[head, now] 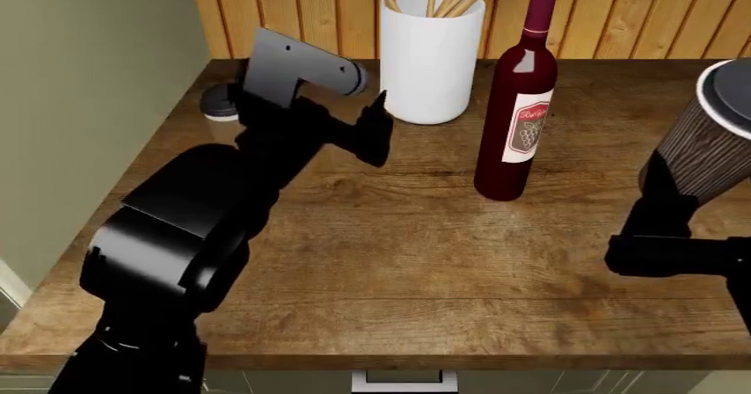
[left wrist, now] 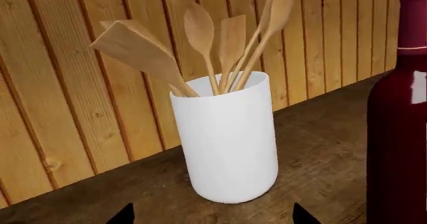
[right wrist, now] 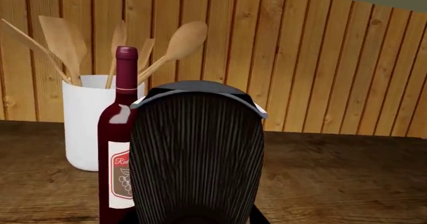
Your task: Move the drinks to the dining counter.
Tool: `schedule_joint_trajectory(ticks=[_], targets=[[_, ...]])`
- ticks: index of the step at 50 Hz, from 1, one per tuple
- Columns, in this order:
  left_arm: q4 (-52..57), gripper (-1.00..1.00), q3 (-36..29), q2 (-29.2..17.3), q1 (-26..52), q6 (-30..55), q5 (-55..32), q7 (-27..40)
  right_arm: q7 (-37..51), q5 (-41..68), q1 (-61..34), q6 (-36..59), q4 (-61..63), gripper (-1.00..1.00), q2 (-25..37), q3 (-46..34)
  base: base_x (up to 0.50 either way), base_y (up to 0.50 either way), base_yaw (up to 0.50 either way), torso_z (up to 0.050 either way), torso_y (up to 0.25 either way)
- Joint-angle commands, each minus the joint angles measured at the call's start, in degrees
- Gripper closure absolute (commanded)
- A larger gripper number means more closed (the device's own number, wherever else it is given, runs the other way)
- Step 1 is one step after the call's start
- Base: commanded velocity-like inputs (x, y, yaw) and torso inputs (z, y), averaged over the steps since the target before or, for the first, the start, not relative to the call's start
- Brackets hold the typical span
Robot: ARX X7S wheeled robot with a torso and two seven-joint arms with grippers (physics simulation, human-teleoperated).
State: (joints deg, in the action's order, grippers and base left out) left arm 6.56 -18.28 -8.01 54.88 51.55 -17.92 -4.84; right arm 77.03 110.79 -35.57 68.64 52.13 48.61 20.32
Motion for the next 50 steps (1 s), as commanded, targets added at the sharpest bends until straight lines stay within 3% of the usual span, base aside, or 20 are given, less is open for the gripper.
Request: schedule_joint_trajectory(ticks=[1,10,20,39,50], targets=[[-10.1,-1.00,3.0,4.2,2.2,-1.2,3.8,9.8,0.0,0.5,0.7,-0.4,0.4,1.00,1.0,1.4,0.00,0.00,0.00,0.000,0.000],[-14.9,-1.00,8.4,6.0,3.0,-2.8,5.0,19.1,-0.2,0.3,1.0,-0.6,0.4,1.00,1.2,1.2,0.00,0.00,0.00,0.000,0.000],[-16.3,-1.00,9.5,5.7,2.7,-3.9,3.7,22.0,-1.5,-1.3,2.0,0.0,0.4,1.00,0.3,1.6,0.00,0.00,0.00,0.000,0.000],[-0.2,-1.00,10.7,5.7,-0.3,4.9,2.5,34.7,-3.2,-2.4,4.0,0.1,0.8,1.00,-0.2,3.1,0.00,0.00,0.00,0.000,0.001],[-0.2,-1.00,13.1,4.0,-2.4,4.8,1.5,36.8,-3.2,-2.1,3.8,-0.4,0.8,1.00,0.1,2.6,0.00,0.00,0.00,0.000,0.000]])
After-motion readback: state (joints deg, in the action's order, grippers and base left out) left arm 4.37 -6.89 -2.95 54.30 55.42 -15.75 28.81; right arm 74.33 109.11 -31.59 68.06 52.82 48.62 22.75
